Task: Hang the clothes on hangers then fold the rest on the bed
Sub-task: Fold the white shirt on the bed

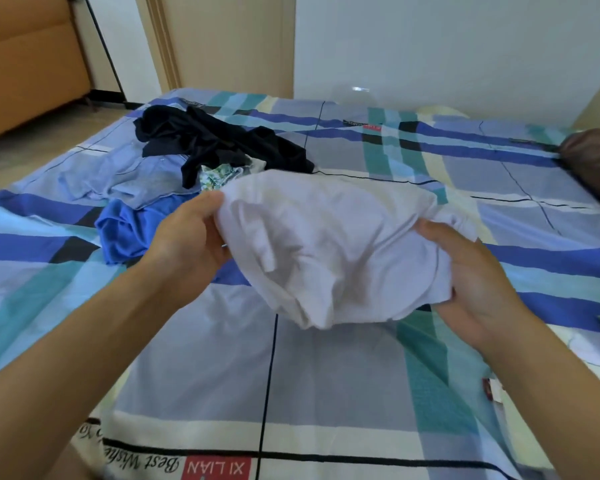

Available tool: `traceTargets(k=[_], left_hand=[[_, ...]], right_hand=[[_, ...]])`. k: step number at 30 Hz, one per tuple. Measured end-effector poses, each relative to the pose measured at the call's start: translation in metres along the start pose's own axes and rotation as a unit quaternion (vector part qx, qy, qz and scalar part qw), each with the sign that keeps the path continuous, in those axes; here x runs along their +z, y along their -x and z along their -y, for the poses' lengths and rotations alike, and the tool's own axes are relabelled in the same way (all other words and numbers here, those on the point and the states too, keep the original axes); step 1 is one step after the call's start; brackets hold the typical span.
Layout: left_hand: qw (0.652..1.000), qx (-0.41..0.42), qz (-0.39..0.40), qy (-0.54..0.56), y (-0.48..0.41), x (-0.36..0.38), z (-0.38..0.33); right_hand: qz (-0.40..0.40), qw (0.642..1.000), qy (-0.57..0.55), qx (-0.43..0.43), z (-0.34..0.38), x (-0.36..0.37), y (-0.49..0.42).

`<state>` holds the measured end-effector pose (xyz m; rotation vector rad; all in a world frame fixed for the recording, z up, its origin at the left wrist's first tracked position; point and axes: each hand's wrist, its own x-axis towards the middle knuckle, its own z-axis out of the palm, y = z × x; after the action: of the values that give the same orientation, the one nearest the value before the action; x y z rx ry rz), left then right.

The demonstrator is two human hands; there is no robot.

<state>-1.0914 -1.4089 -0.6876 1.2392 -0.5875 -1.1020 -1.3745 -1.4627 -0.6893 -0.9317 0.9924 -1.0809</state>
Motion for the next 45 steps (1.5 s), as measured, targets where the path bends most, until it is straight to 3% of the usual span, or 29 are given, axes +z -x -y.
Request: traceTargets(k=[3,5,7,9,11,13,16,19,23,28,32,36,38,40,43,45], left_hand=[[0.998,-0.041,-0.026,-0.041,0.003,-0.001,0.006],[0.996,-0.070,0.031,-0.055,0.004,0.003,0.009],[0.984,-0.072,0.086,-0.137,0.006,0.009,0.014],[0.943,-0.020,0.080,-0.323,0.008,0.012,0.025],[0.891,0.087,0.045,-0.444,0.015,0.015,0.038],[0.889,0.161,0.058,-0.425,0.033,0.023,0.043],[0.925,0.110,0.205,-0.300,0.062,0.040,0.043],[0.930,0.092,0.232,-0.269,0.076,0.043,0.047],[0.931,0.109,0.223,-0.269,0.080,0.043,0.049],[0.899,0.203,0.237,-0.308,0.077,0.049,0.054],[0.940,0.096,0.249,-0.210,0.064,0.046,0.041],[0.977,-0.018,0.181,-0.113,0.064,0.047,0.021],[0.948,0.026,0.254,-0.190,0.065,0.042,0.009],[0.875,0.130,0.281,-0.372,0.062,0.037,0.009],[0.717,0.247,0.109,-0.642,0.050,0.030,0.033],[0.669,0.190,0.042,-0.717,0.040,0.023,0.052]], right_hand=[[0.015,0.999,-0.037,0.020,0.000,0.002,0.001],[0.001,0.998,-0.052,0.045,-0.005,0.002,0.001],[-0.019,0.997,-0.036,0.070,-0.010,0.000,0.001],[-0.026,0.996,0.007,0.087,-0.014,-0.002,0.001],[0.002,0.996,0.025,0.089,-0.013,0.002,0.007],[0.059,0.995,-0.011,0.080,-0.009,0.008,0.014],[0.189,0.979,-0.046,0.058,-0.003,0.017,0.027],[0.251,0.963,0.097,-0.009,-0.005,0.017,0.034],[0.244,0.924,0.267,-0.121,-0.010,0.021,0.044],[0.126,0.916,0.321,-0.204,-0.009,0.026,0.045],[0.062,0.890,0.372,-0.258,0.000,0.017,0.040],[0.042,0.891,0.368,-0.261,0.001,0.015,0.040],[0.016,0.908,0.336,-0.250,0.003,0.017,0.042],[-0.019,0.938,0.277,-0.208,0.004,0.019,0.046],[-0.059,0.987,0.101,-0.107,0.007,0.021,0.045],[-0.021,0.996,0.041,-0.082,0.012,0.021,0.045]])
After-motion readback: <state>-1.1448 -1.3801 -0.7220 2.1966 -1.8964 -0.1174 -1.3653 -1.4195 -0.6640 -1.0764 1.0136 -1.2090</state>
